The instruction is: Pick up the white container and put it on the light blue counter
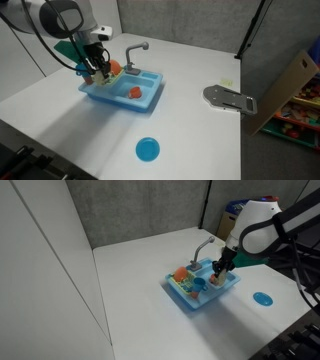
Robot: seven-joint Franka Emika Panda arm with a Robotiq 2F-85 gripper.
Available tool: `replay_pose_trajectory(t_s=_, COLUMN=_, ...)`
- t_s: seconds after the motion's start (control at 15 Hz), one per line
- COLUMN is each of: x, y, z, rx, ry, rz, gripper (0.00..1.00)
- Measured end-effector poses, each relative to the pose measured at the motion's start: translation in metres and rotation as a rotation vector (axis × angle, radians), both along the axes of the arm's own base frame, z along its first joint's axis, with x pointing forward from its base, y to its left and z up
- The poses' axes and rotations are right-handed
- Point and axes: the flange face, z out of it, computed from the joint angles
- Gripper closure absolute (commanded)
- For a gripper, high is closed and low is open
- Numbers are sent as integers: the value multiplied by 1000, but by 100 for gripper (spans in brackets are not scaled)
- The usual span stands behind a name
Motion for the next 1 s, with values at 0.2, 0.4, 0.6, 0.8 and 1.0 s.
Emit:
replay_pose_trajectory(t_s=0.2, x=0, y=6, z=-2, rx=1, ry=-1, rz=-31, gripper=90)
replay_pose_trajectory(t_s=0.4, x=-1, y=9, z=-3, rx=1, ry=-2, rz=-93, gripper=90)
replay_pose_trajectory(t_s=0.6, x=0, y=8, z=-3, rx=-3, ry=-3, rz=-171, gripper=90)
replay_pose_trajectory(t_s=0.8, x=0, y=5, z=-3, rx=-6, ry=-5, rz=-224, gripper=69)
replay_pose_trajectory(t_s=1.0, x=0, y=5, z=-3, rx=-7, ry=-3, rz=-225, gripper=90)
